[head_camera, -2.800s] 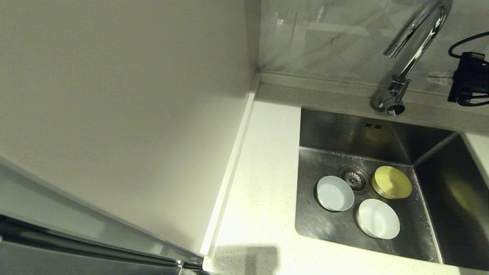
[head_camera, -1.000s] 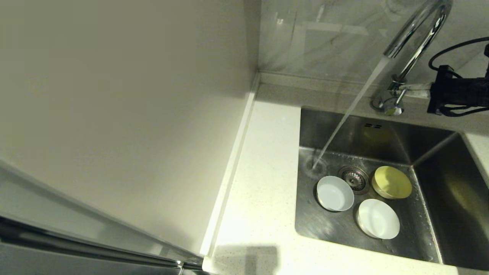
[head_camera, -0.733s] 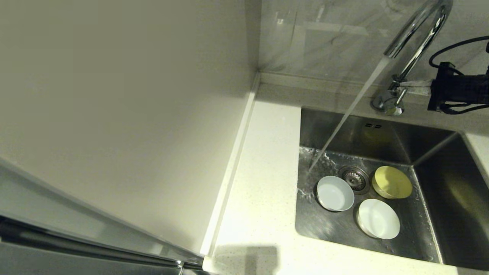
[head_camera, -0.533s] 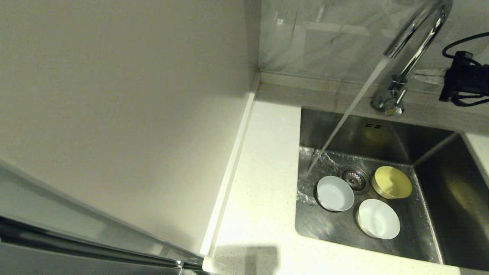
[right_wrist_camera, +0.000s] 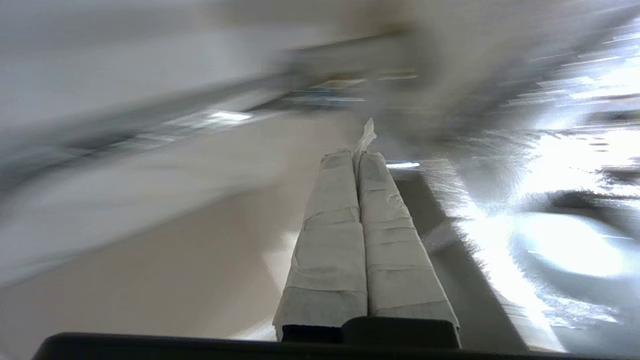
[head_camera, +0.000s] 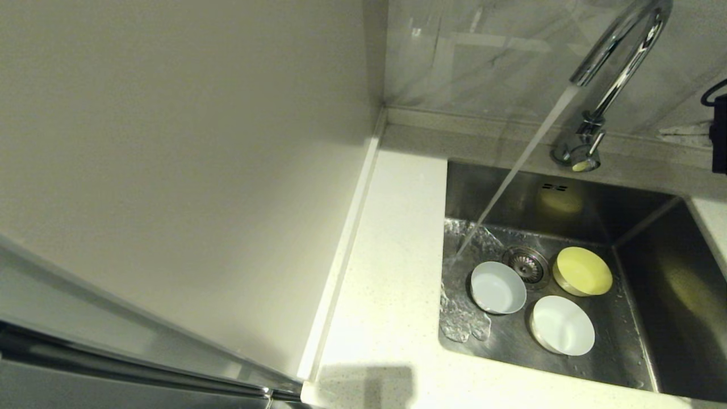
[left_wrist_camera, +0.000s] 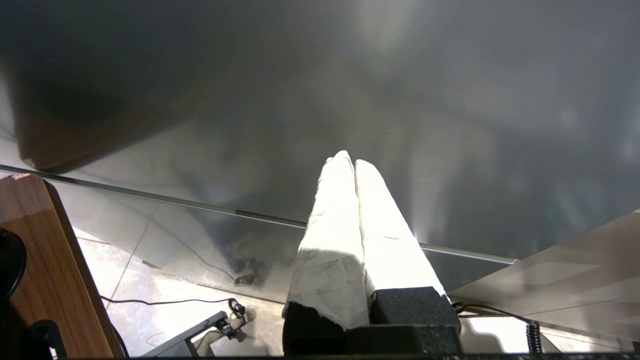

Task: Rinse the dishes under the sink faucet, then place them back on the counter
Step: Wait for the water to rinse the bowl

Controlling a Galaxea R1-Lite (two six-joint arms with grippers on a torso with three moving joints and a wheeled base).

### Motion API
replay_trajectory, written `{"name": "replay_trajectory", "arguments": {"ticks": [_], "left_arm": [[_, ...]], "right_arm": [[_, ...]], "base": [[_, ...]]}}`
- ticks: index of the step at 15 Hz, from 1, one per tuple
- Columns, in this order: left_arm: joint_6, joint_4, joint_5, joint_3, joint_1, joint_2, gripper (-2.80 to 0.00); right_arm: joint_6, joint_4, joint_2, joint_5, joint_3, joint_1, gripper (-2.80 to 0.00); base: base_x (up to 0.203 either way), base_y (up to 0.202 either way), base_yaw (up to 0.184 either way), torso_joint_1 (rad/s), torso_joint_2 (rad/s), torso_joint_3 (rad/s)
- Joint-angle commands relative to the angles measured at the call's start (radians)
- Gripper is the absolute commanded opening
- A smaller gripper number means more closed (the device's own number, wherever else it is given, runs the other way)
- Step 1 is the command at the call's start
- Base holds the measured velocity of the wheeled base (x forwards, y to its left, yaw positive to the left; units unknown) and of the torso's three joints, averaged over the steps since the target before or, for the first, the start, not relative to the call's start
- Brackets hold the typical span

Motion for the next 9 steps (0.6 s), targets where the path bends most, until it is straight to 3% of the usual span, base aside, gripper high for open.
{"name": "replay_trajectory", "arguments": {"ticks": [1,3,5,7,9], "left_arm": [[0.000,0.000,0.000,0.003,0.000,0.000,-2.80],[0.000,0.000,0.000,0.003,0.000,0.000,-2.80],[0.000,0.000,0.000,0.003,0.000,0.000,-2.80],[0.000,0.000,0.000,0.003,0.000,0.000,-2.80],[0.000,0.000,0.000,0.003,0.000,0.000,-2.80]], "right_arm": [[-0.300,0.191,-0.051,-0.223,0.016,-0.006,-2.80],[-0.529,0.243,-0.130,-0.486,0.052,0.003,-2.80],[-0.754,0.250,-0.248,-0.657,0.108,0.023,-2.80],[-0.897,0.206,-0.402,-0.707,0.219,0.044,-2.80],[-1.002,0.128,-0.563,-0.725,0.448,0.074,-2.80]], "base": [[0.000,0.000,0.000,0.000,0.00,0.000],[0.000,0.000,0.000,0.000,0.00,0.000],[0.000,0.000,0.000,0.000,0.00,0.000],[0.000,0.000,0.000,0.000,0.00,0.000],[0.000,0.000,0.000,0.000,0.00,0.000]]}}
